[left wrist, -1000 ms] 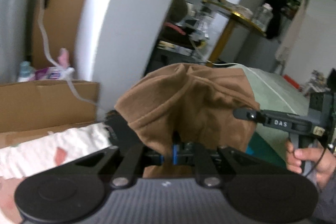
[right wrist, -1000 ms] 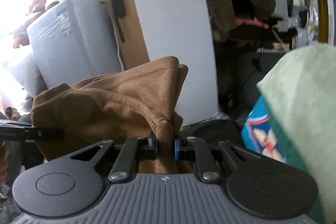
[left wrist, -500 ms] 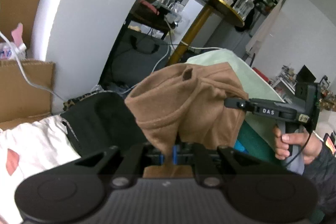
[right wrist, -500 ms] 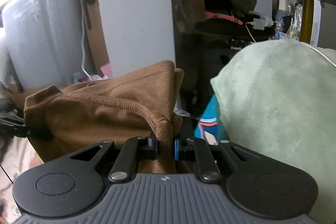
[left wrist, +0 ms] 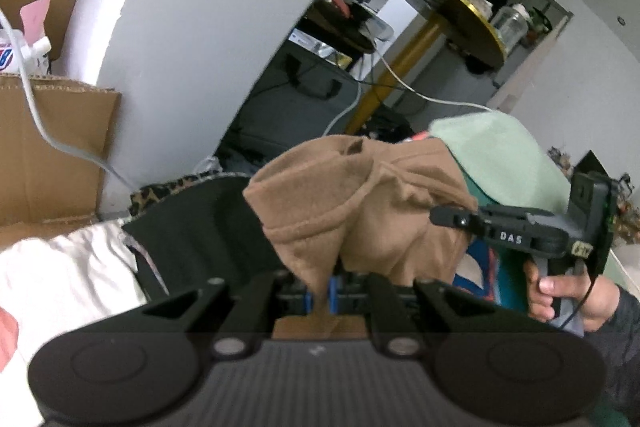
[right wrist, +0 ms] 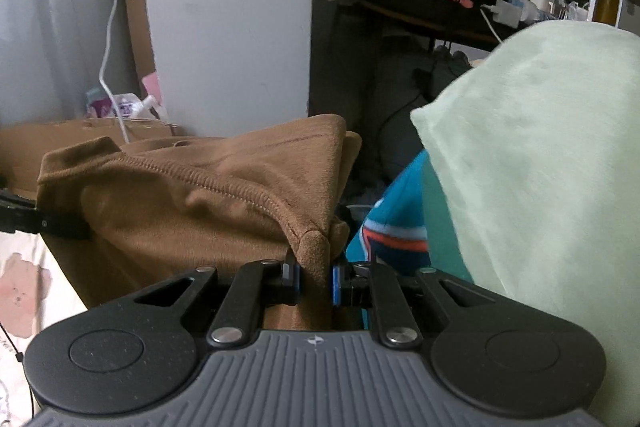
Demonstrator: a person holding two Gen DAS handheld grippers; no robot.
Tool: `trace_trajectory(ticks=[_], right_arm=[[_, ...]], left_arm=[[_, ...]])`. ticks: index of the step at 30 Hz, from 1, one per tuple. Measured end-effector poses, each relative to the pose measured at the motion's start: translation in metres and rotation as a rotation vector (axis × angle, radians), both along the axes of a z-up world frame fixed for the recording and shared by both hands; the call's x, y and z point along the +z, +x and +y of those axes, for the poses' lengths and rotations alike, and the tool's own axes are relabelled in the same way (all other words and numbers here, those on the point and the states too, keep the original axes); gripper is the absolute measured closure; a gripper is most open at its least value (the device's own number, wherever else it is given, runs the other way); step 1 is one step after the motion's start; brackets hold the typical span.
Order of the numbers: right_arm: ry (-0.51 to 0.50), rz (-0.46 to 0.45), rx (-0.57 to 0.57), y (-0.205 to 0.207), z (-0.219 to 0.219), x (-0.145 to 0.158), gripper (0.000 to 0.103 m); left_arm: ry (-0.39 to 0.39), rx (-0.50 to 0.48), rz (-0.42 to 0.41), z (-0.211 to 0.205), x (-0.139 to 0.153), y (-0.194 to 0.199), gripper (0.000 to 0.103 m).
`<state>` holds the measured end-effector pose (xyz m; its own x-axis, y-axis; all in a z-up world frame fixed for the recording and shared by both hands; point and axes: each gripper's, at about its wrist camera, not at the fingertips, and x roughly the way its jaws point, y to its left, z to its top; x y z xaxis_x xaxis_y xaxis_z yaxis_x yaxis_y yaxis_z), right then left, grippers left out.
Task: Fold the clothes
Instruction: 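Carry the shirt with both tools toward the dark clothes stack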
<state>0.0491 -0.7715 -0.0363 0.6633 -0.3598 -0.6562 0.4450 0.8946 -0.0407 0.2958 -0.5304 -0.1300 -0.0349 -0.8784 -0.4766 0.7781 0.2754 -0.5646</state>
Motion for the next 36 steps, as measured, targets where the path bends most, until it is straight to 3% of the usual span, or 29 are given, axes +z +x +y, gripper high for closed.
trace_trajectory(ticks=[13, 30, 34, 36], right_arm=[[-0.113, 0.129, 0.032, 0.094, -0.038, -0.036, 0.089], [-0.070, 0.282, -0.035, 0.175, -0.082, -0.112, 0.087], [-0.033, 0.334, -0.092, 0.197, -0.097, -0.129, 0.083], [-0.053, 0.379, -0.101, 0.209, -0.100, -0.136, 0.072]], left_arm=[[0.025, 0.073, 0.024, -0.047, -0.036, 0.069, 0.096], [0.056, 0.203, 0.133, -0.071, -0.110, 0.120, 0.098], [0.041, 0.221, 0.156, -0.069, -0.116, 0.129, 0.098], [0.043, 0.230, 0.163, -0.067, -0.117, 0.133, 0.097]])
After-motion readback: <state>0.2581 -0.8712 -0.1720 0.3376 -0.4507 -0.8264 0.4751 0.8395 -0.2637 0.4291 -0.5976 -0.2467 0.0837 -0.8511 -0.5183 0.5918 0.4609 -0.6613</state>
